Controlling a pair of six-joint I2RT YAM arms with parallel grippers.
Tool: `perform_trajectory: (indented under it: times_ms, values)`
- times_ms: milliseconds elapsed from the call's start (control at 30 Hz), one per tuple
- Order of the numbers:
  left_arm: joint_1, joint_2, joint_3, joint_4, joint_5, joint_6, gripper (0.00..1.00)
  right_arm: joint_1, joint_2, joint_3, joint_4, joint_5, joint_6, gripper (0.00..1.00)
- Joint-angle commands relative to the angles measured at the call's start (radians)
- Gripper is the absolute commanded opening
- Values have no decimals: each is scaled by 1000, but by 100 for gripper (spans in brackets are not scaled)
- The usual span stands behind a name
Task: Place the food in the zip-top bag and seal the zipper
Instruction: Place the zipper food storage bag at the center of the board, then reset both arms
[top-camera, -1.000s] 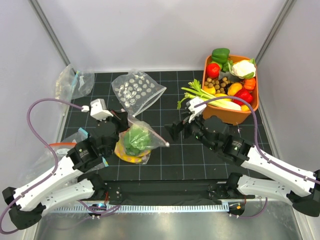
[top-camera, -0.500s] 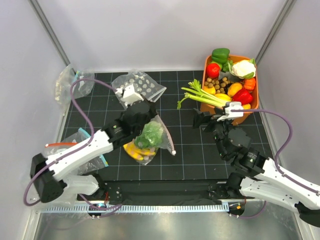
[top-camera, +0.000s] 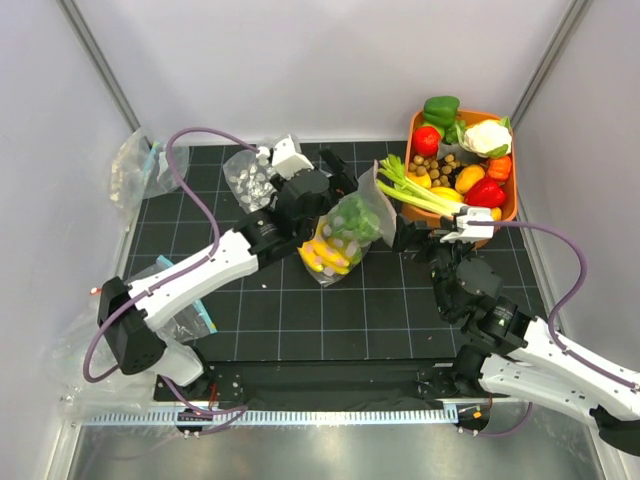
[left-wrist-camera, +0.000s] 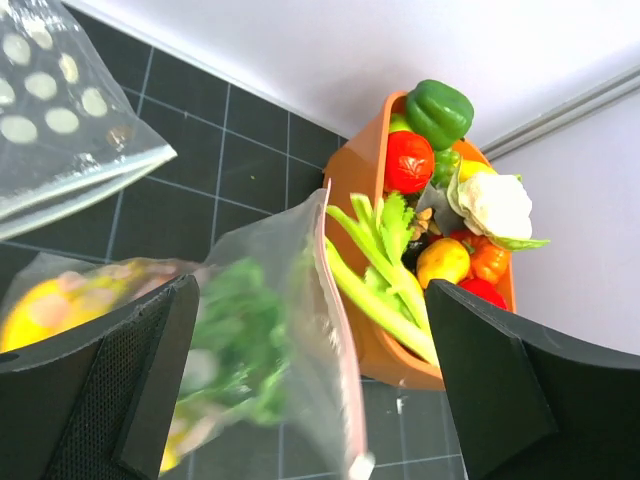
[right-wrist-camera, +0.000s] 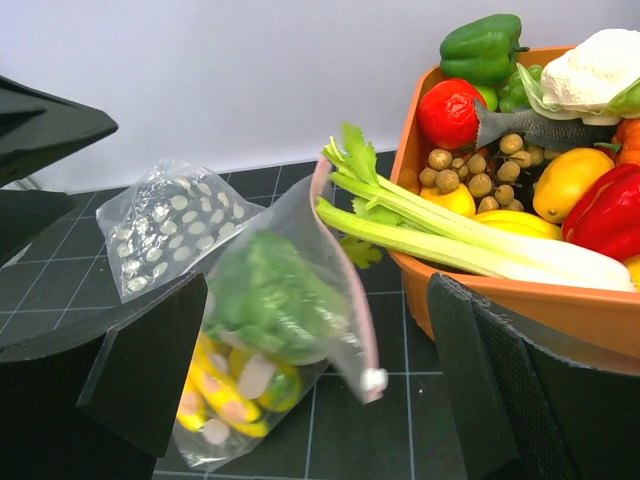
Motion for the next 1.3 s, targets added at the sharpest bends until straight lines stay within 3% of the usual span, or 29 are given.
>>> perform_trajectory:
  times_ms: [0,133,200,333,500,633,767,1000,1167,1267]
  values:
    - [4,-82,0,18,-31,118,100,-2,-3,-1,45,41,32,100]
    - [3,-221,-107,-29,110,288,100,-2,11,-3,40,38,46,100]
    - [3,-301,-233,-23,198,369,100,-2,25,5,39,36,58,100]
    - [4,-525,-434,-32,221,416,100,-2,45,9,48,53,101,100]
    - [3,-694,-638,10,215,517,100,-2,92,11,76,151,162,100]
    - [3,-780,-668,23,236,490,100,-4,141,78,-32,185,221,100]
    - [3,-847,-698,50,290,491,100,-2,155,83,-85,205,176,99]
    - [3,-854,-721,86,306,494,100,-2,115,26,-15,116,135,100]
    - [3,-805,-708,83,313,485,100,-2,94,-20,82,119,123,100]
    - [3,-795,-711,90,318,488,100,-2,109,-3,57,121,116,100]
